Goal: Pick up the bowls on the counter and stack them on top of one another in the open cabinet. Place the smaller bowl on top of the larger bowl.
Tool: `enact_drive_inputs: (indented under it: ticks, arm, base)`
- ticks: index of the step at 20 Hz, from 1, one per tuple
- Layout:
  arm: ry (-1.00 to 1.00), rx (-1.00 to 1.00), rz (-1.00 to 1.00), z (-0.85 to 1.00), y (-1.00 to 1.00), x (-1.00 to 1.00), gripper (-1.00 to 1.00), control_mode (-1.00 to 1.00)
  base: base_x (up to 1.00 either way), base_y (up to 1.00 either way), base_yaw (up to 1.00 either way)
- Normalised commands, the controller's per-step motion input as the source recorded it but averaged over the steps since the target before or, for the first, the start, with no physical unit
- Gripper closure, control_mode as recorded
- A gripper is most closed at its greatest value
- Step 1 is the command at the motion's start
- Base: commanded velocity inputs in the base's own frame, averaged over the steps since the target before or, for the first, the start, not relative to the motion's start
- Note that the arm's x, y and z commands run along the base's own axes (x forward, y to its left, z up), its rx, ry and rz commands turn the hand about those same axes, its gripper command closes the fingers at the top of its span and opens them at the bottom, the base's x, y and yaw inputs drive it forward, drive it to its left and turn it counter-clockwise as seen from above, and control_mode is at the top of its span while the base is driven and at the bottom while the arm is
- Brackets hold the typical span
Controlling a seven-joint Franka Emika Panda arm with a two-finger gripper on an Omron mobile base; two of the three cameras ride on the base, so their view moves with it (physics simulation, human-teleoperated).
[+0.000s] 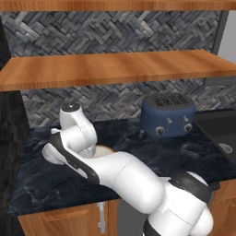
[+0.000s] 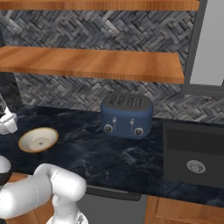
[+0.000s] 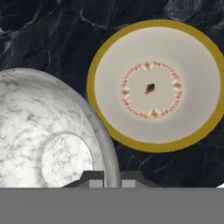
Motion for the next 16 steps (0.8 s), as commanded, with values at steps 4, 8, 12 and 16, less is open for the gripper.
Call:
enact_drive_inputs:
  ticks: [4, 8, 12, 16]
  arm:
    - [0.00, 0.00, -0.04, 0.00, -0.79, 0.00, 1.00, -1.00]
    - [0.00, 0.00, -0.05, 0.00, -0.75, 0.00, 1.00, -1.00]
    - [-0.02, 0.00, -0.03, 0.00, -0.61, 0.00, 1.00, -1.00]
    - [-0.02, 0.00, 0.00, 0.00, -0.05, 0.00, 1.00, -1.00]
  base:
    - [0.00, 0.00, 0.00]
    - [0.00, 0.00, 0.00]
    - [0.00, 0.00, 0.00]
    - [0.00, 0.00, 0.00]
